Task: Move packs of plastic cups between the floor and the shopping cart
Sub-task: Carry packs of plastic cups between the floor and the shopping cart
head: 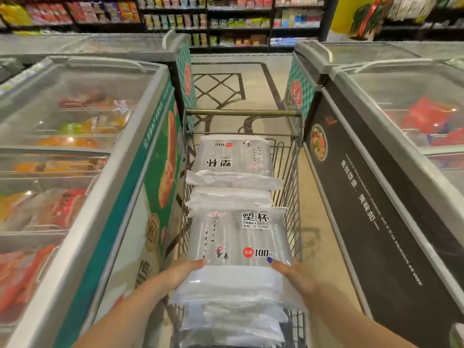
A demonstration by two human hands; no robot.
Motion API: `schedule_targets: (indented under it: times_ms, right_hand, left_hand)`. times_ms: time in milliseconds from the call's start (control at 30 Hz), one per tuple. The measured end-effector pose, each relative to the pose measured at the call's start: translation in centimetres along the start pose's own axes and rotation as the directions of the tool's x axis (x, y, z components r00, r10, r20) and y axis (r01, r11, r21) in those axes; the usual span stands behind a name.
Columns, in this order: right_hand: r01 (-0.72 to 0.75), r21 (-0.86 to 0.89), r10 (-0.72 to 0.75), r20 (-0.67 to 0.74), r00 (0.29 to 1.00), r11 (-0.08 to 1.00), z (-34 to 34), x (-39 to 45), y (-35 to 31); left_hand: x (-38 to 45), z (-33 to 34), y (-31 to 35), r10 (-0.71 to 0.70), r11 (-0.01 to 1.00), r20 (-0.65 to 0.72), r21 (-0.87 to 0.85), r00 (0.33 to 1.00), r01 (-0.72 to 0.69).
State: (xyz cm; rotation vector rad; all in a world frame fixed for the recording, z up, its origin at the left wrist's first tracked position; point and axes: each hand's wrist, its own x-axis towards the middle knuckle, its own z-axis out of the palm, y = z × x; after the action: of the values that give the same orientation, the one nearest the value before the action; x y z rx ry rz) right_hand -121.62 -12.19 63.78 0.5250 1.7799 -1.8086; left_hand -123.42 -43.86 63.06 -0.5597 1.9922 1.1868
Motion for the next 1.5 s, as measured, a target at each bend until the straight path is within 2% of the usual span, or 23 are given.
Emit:
schedule_targets:
  times_ms: [100,167,300,400,500,600,700,800,967,1067,1167,1267,1367,1500]
  right_hand:
    - [0.006,-0.061,-0.007,-0.016,1.0,0.998,0.2,0.4,-0.1]
    - [0.024,-0.115,-0.034,-0.088,0.996,0.993,0.2,0.7,0.0]
    - [0.023,-0.389,-0.138,-0.271,0.953,0.921,1.0,-0.3,0.3]
    - [0.089,-0.558,-0.298,-0.295,0.908,0.825,1.8,-1.7,-0.2]
    - [0.137,-0.722,-0.425,-0.233,0.875,0.679,2.7,-3.5,-1.1]
    - [0.225,-0.848,-0.525,-0.072,0.848,0.48,4.1,-5.8,-2.0]
    - [0.286,-0.904,-0.583,0.052,0.811,0.317,6.9,-8.4,-3.4]
    - [0.368,-0.913,-0.606,0.196,0.771,0.174,10.8,-11.3,-4.9]
    - [0.544,-0.833,-0.582,0.492,0.648,-0.098,17.4,-16.2,-6.2]
    - [0.637,-0.72,-0.499,0.673,0.546,-0.276,21.5,-19.4,-5.2]
    - [0.711,-0.576,-0.398,0.81,0.43,-0.404,25.2,-23.3,-2.5]
    - [0.781,-0.41,-0.312,0.906,0.287,-0.471,28.2,-28.0,1.1]
    - [0.834,-0.239,-0.202,0.967,0.156,-0.497,30.9,-33.4,5.1]
    - [0.857,0.019,-0.056,0.997,-0.056,-0.515,35.3,-42.4,11.2]
  left_hand:
    - [-0.3,0.5,0.4,-0.026,0.999,-0.049,0.023,0.998,0.027]
    - [-0.1,0.8,0.4,-0.011,0.993,-0.103,0.114,0.995,0.023]
    - [-2.1,1.0,0.7,0.135,0.942,-0.251,0.333,0.959,-0.046]
    - [-4.8,0.4,1.2,0.289,0.879,-0.33,0.464,0.899,-0.112]
    - [-7.6,-1.2,1.1,0.413,0.785,-0.355,0.605,0.839,-0.13]
    - [-11.9,-2.4,0.8,0.566,0.666,-0.355,0.729,0.744,-0.159]
    - [-16.8,-3.7,0.1,0.665,0.589,-0.325,0.782,0.672,-0.204]
    - [-21.7,-4.9,-1.3,0.697,0.562,-0.36,0.811,0.62,-0.161]
    - [-30.3,-5.3,-6.6,0.611,0.573,-0.507,0.813,0.608,0.101]
    - [-35.5,-4.1,-12.4,0.498,0.684,-0.662,0.697,0.561,0.215]
    - [-40.9,-1.0,-18.9,0.354,0.788,-0.803,0.532,0.48,0.309]
    - [-46.5,3.6,-25.3,0.184,0.835,-0.895,0.361,0.407,0.416]
    - [-52.4,9.3,-31.4,-0.007,0.828,-0.944,0.18,0.331,0.53]
    - [-62.0,17.7,-39.8,-0.24,0.802,-0.96,-0.111,0.147,0.587]
